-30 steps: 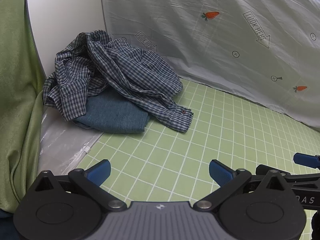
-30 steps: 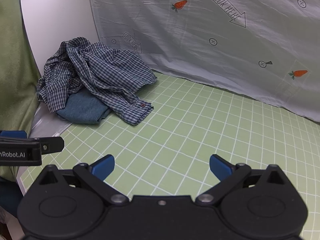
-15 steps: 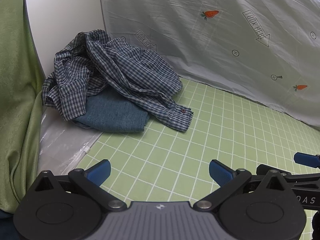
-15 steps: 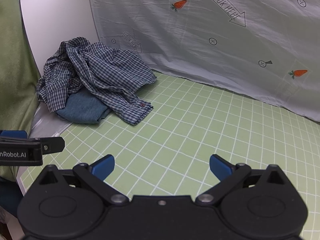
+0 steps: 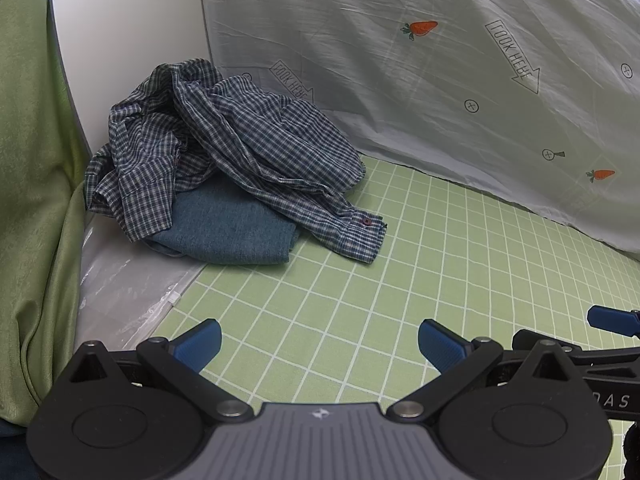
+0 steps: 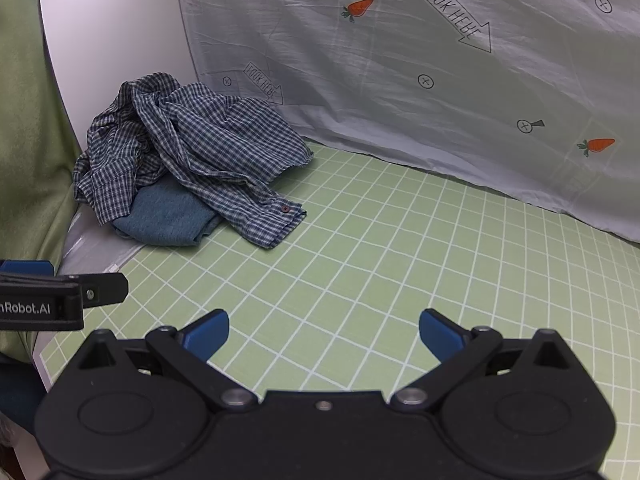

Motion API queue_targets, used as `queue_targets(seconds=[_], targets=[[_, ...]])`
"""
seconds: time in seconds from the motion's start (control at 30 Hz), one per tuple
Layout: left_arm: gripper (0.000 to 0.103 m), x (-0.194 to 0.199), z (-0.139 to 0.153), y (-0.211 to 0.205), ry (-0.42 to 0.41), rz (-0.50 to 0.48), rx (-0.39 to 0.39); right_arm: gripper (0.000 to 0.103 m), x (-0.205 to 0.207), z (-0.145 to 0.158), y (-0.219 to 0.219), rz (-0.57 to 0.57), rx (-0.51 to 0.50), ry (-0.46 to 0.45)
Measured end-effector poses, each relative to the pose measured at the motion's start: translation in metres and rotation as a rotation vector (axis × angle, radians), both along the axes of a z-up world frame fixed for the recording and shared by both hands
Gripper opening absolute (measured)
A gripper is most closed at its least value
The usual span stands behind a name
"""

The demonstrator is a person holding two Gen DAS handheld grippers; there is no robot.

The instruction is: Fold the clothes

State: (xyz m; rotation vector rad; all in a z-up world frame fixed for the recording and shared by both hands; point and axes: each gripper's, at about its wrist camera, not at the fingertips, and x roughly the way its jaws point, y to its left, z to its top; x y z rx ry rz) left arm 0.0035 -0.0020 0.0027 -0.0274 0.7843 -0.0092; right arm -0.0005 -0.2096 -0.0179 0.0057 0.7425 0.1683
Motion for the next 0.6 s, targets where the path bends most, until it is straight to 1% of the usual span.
queue_targets(seconds=[0.6], targets=[[0.103, -0.0010, -0.0025, 0.0009, 0.003, -0.004, 0.000, 0.102, 0.0013, -0.0004, -0.0004, -0.002, 0.001, 0.006]])
